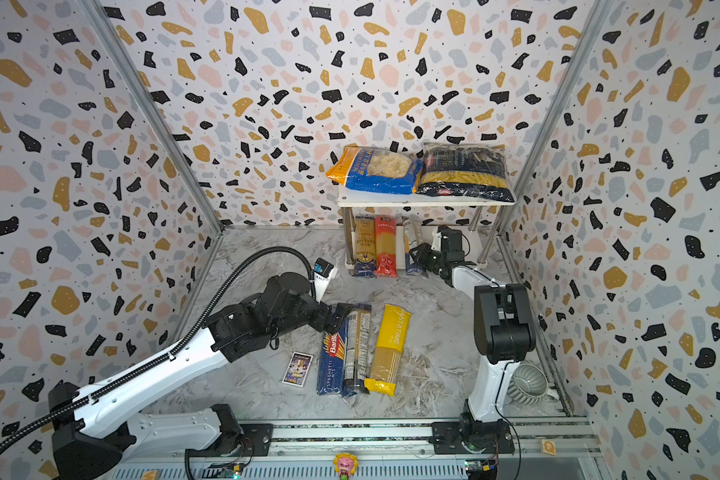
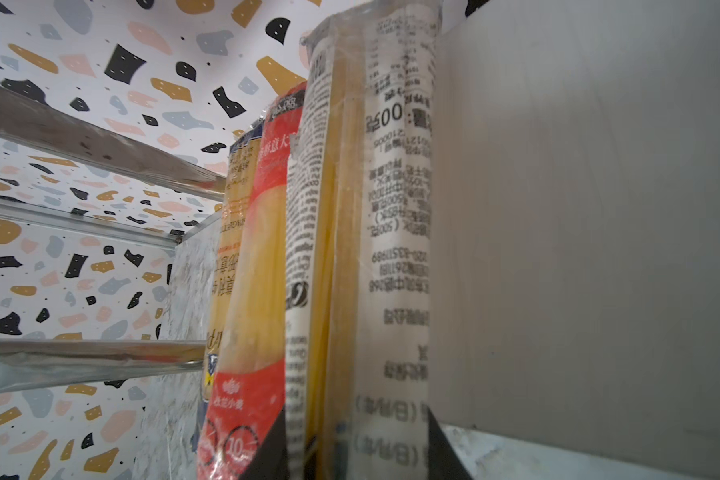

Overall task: Place and organize the pasta boxes and bags onto the shelf
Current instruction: 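Set the clear pack beside the red pack and open the right gripper, then pull the right gripper back and lower it onto the yellow PASTATIME pack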

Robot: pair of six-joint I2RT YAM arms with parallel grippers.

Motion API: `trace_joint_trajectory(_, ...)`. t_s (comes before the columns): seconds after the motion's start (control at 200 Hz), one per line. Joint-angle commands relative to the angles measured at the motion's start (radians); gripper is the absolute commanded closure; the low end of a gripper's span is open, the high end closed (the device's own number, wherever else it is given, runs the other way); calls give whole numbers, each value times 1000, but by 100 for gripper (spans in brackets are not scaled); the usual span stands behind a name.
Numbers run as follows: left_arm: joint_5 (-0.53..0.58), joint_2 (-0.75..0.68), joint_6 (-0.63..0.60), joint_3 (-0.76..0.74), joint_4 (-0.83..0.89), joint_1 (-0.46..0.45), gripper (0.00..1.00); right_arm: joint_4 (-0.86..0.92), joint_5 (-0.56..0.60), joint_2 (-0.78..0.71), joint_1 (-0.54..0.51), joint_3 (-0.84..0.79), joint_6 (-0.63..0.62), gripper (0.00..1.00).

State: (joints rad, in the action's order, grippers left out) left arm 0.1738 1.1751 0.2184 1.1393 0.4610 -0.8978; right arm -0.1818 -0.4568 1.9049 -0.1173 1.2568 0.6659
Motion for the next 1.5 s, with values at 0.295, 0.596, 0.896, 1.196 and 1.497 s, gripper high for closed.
trace_joint_trajectory(0.295,-12,5,-27,-24,-51,19,1,-57,-54,28,-28,117,-69,58)
trace_joint_trajectory(0.596,13,-35,-20,-63,-50,23,1,1,-34,80,-51,185,-78,43)
trace_joint_trajectory(0.896,26,-63,-17,-85,-54,25,1,80,66,-50,-50,109,-137,25)
trace_joint_trajectory(1.196,46,-167,43,-154,-61,25,0,255,265,-298,-116,-70,-179,17)
trace_joint_trajectory(1.497,70,-304,90,-261,-42,24,0,379,552,-593,-424,-373,-29,13)
